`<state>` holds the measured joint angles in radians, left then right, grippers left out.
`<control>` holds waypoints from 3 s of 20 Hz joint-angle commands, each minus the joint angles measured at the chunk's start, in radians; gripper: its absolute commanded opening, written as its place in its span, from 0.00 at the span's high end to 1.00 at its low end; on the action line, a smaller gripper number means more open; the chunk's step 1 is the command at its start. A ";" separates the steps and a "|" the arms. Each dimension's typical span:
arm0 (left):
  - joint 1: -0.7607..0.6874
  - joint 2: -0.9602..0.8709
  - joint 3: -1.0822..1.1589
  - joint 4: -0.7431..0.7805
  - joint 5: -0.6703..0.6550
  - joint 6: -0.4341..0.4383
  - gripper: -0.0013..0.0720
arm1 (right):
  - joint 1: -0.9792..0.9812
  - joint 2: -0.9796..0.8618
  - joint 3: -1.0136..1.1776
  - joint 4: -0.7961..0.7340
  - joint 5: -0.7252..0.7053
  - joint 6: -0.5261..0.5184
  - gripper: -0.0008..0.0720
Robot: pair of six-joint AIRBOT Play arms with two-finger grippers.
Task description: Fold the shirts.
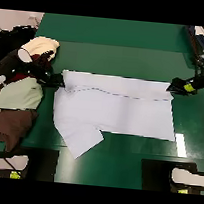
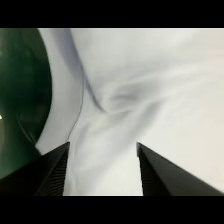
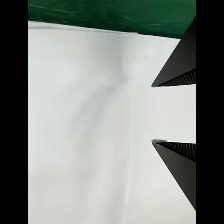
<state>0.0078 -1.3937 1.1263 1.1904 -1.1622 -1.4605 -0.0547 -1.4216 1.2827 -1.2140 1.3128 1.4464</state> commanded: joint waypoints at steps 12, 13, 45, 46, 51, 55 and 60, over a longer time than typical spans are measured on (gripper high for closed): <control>-0.154 0.561 -0.753 -0.142 -0.024 -0.193 0.32 | -0.097 0.386 -0.250 0.019 -0.056 0.000 0.46; -0.154 0.561 -0.756 -0.150 -0.011 -0.193 0.32 | -0.097 0.386 -0.249 0.018 -0.055 0.000 0.46; -0.154 0.561 -0.629 -0.274 0.052 -0.102 0.95 | -0.372 0.330 -0.711 0.060 0.035 -0.064 0.97; -0.154 0.562 -0.627 -0.273 0.043 -0.102 0.95 | -0.358 0.349 -0.696 0.060 0.056 -0.064 0.97; -0.153 0.562 -0.426 -0.187 0.029 -0.076 0.95 | -0.285 0.483 -0.512 0.060 0.065 -0.023 0.97; -0.153 0.502 -0.237 -0.045 0.158 -0.084 0.95 | -0.192 0.362 -0.295 0.060 0.048 -0.014 0.97; -0.153 0.248 -0.121 -0.030 0.354 -0.083 0.95 | -0.117 0.103 -0.058 0.064 -0.005 0.013 0.97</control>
<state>-0.1459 -1.0222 0.9348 1.1297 -0.9371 -1.5436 -0.2127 -1.1976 1.0985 -1.1511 1.3422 1.4410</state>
